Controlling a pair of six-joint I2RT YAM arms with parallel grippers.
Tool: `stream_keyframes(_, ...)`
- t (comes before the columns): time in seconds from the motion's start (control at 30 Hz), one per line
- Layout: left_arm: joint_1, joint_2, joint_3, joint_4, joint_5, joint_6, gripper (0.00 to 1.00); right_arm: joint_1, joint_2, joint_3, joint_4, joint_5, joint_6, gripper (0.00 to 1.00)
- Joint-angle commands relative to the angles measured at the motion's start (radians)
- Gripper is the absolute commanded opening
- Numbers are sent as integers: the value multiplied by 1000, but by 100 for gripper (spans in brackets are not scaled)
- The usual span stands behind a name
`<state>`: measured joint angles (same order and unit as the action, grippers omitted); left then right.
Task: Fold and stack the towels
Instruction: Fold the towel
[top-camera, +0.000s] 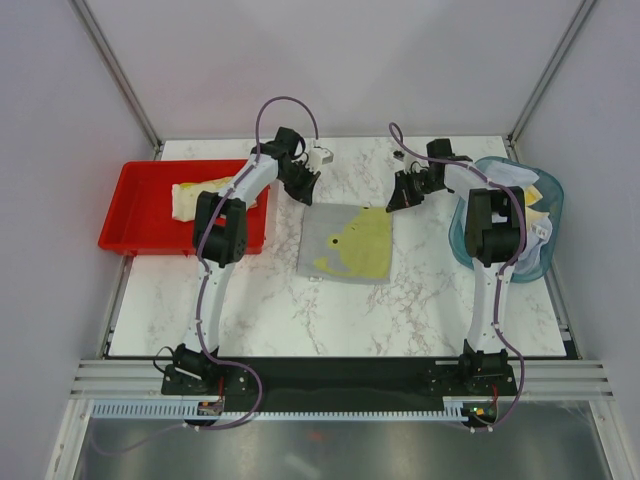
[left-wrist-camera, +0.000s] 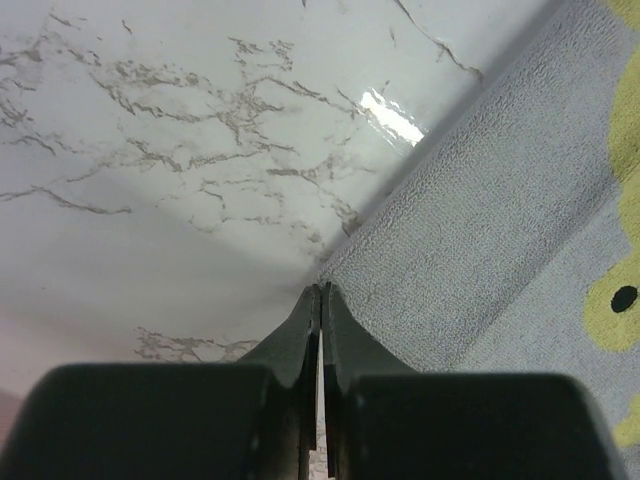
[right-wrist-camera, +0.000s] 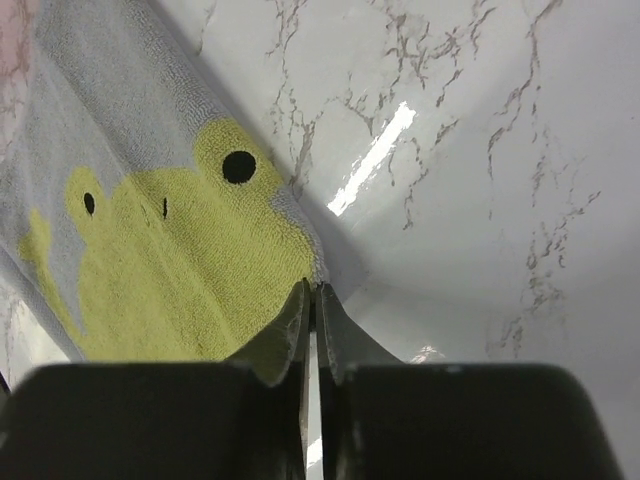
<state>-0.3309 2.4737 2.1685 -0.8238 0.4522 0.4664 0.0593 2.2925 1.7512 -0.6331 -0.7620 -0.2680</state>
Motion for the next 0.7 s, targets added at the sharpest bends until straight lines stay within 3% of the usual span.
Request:
stream_keyframes(0.0, 6, 11, 59, -14, 45, 31, 2, -6, 18, 41, 4, -51, -34, 0)
stream_keyframes(0.27, 7, -25, 71, 49, 48, -61, 2, -9, -51, 19, 49, 12, -22, 0)
stream_keyframes(0.67, 10, -55, 34, 112, -78, -81, 2, -13, -130, -74, 141, 55, -14, 0)
